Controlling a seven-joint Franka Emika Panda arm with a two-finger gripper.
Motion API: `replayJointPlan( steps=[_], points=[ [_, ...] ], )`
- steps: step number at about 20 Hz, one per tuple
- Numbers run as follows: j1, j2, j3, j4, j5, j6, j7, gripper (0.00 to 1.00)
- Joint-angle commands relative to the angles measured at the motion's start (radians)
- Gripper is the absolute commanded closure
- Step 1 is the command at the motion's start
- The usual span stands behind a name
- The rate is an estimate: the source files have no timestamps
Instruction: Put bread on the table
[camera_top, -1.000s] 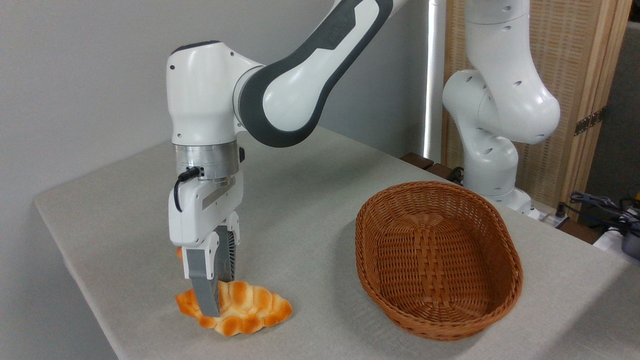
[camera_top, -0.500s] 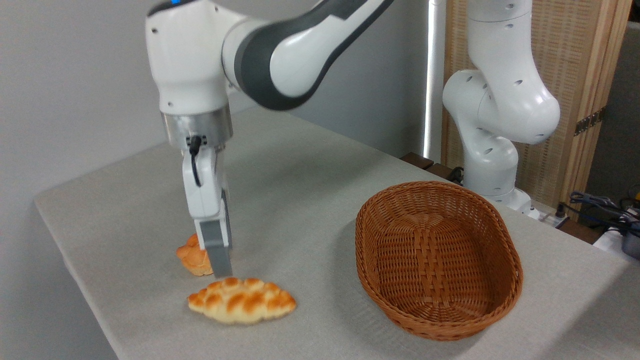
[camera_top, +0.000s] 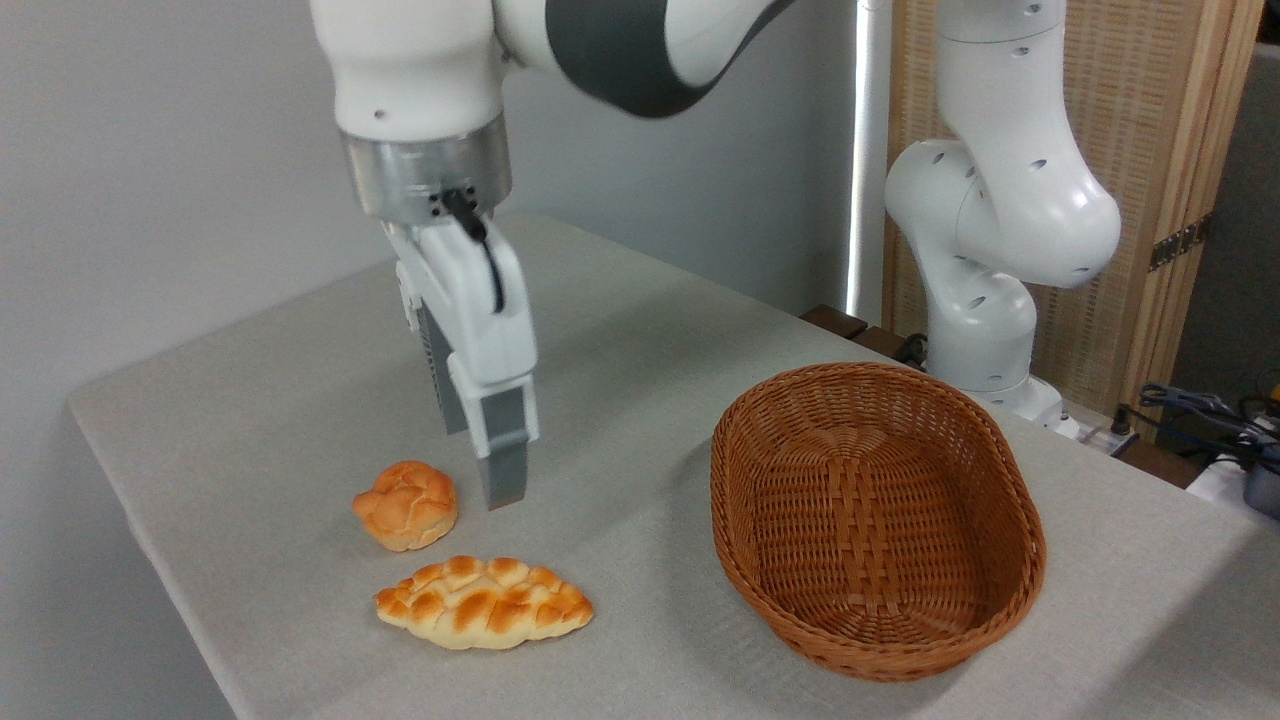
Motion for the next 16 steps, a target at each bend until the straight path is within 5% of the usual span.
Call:
replayJointPlan(
  steps=[1, 8, 16],
  points=[
    [-0.005, 0.01, 0.013, 0.067, -0.016, -0.053, -0.177, 0.0],
    [0.061, -0.091, -0.085, 0.024, -0.014, -0.121, -0.206, 0.0],
    [0.066, -0.146, -0.108, -0.086, -0.008, -0.081, -0.19, 0.0]
  ],
)
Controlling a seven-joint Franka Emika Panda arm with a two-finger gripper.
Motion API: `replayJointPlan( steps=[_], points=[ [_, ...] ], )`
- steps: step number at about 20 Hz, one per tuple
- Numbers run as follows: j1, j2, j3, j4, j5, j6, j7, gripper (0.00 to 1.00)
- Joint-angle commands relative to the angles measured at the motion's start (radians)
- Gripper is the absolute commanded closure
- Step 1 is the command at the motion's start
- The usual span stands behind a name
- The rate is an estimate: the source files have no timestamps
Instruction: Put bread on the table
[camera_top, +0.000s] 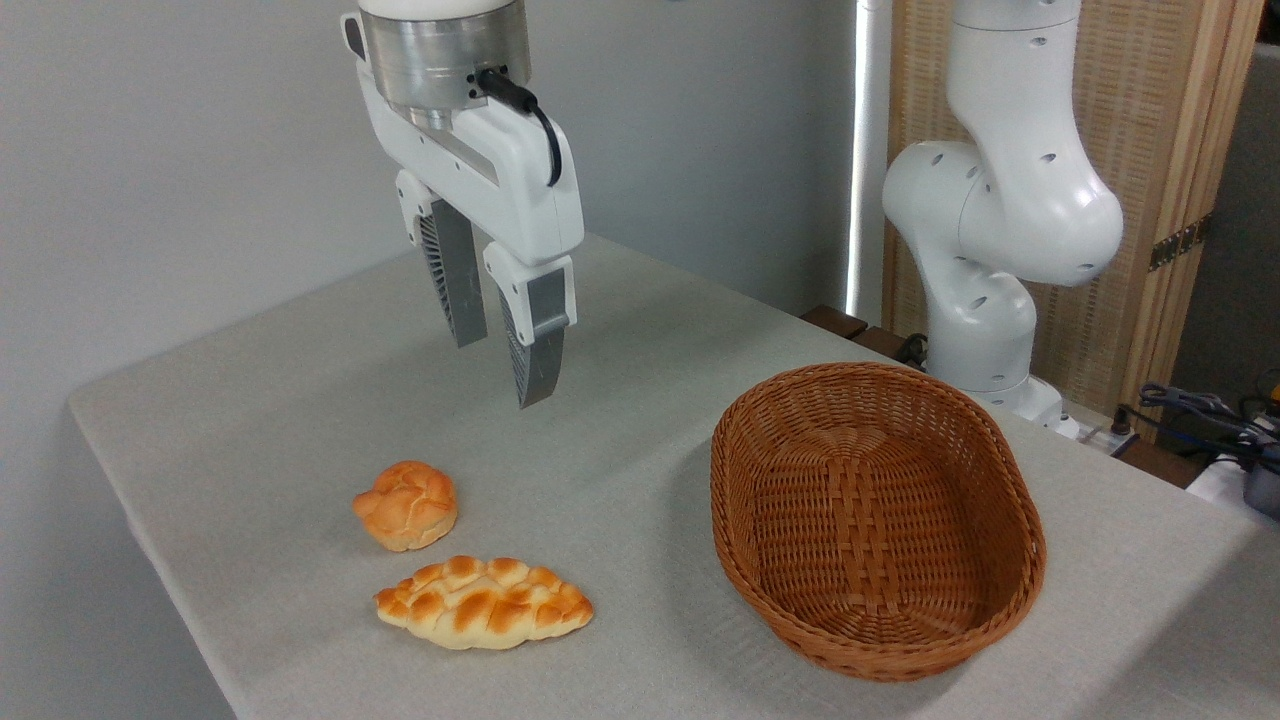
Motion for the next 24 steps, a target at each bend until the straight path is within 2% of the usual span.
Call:
replayJointPlan(
  steps=[1, 4, 5, 7, 8, 12, 14, 15, 24],
  points=[
    [0.02, -0.055, -0.008, -0.081, -0.008, 0.038, 0.003, 0.0],
    [0.02, -0.05, -0.009, -0.083, -0.005, 0.04, 0.003, 0.0],
    [0.034, -0.049, -0.015, -0.081, -0.003, 0.041, 0.003, 0.0],
    [0.112, -0.05, -0.098, -0.081, -0.003, 0.04, 0.003, 0.0],
    [0.121, -0.05, -0.113, -0.081, 0.0, 0.04, 0.003, 0.0],
    [0.122, -0.05, -0.112, -0.076, 0.007, 0.038, 0.003, 0.0],
    [0.12, -0.05, -0.112, -0.073, 0.071, 0.031, 0.004, 0.0],
    [0.12, -0.05, -0.112, -0.072, 0.079, 0.029, 0.004, 0.0],
    [0.109, -0.046, -0.11, -0.052, 0.089, 0.026, -0.002, 0.0]
  ],
)
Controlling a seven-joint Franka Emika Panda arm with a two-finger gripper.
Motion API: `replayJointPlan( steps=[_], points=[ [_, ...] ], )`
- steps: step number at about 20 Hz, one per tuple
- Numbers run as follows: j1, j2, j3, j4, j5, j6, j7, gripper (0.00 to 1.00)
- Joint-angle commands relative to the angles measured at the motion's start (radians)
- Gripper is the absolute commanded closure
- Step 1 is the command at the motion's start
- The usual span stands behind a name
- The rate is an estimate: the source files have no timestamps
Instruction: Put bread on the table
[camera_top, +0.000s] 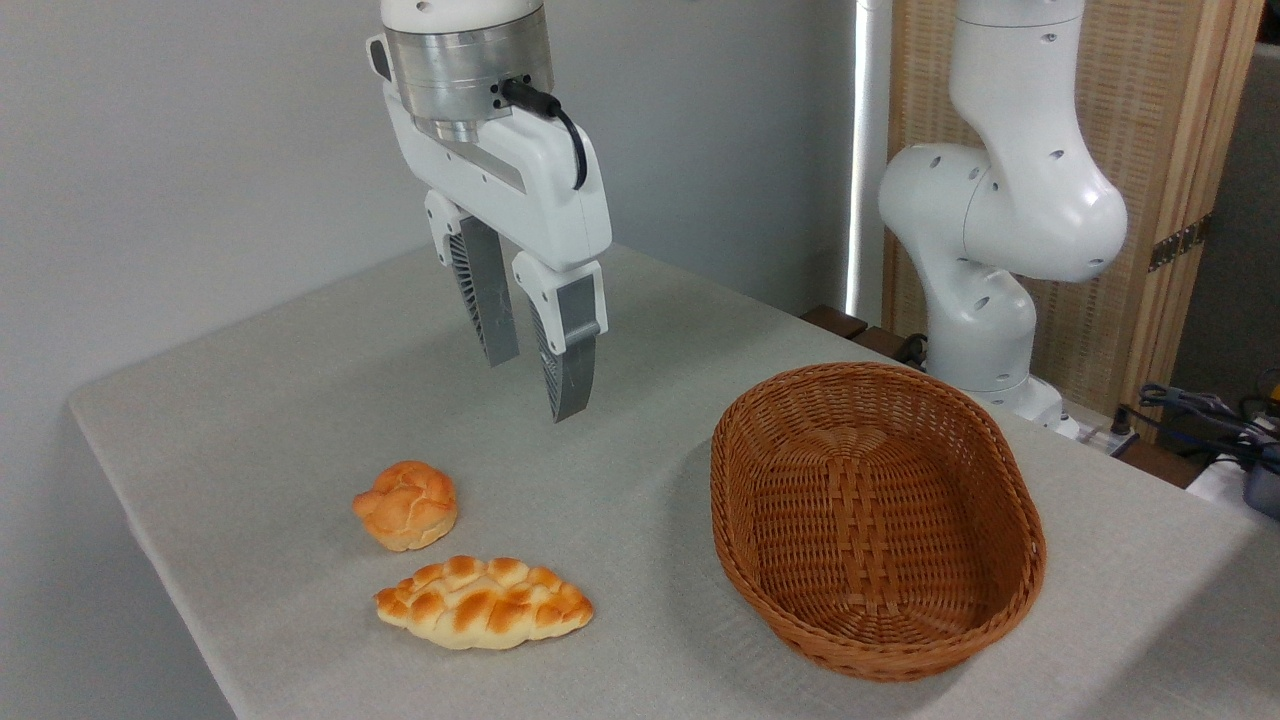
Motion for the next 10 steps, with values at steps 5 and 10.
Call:
replayJointPlan(
  steps=[5, 10],
  points=[
    [0.002, -0.009, -0.002, 0.011, 0.018, -0.001, 0.007, 0.0],
    [0.002, -0.009, -0.002, 0.011, 0.024, 0.001, 0.008, 0.0]
  ],
)
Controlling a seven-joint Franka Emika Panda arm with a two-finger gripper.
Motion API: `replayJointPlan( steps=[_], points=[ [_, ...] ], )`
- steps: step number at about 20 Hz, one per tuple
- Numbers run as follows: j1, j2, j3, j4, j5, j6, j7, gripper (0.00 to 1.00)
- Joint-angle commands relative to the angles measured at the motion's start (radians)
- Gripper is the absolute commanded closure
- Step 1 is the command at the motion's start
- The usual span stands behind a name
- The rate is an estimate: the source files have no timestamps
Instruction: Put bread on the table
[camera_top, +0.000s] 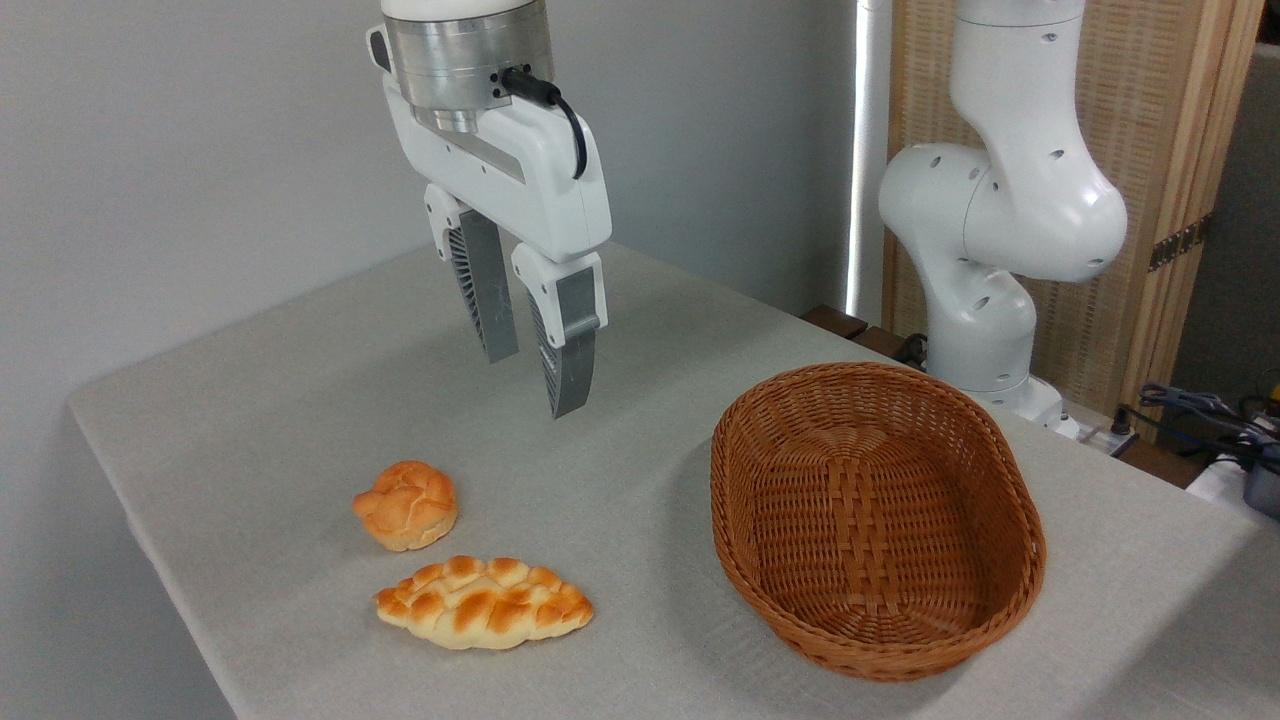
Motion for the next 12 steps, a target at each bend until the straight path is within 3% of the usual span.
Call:
replayJointPlan(
  steps=[1, 12],
  points=[
    [0.002, -0.005, -0.002, 0.004, 0.015, -0.001, 0.005, 0.0],
    [0.0, -0.005, -0.002, 0.006, 0.041, -0.001, 0.007, 0.0]
  ],
)
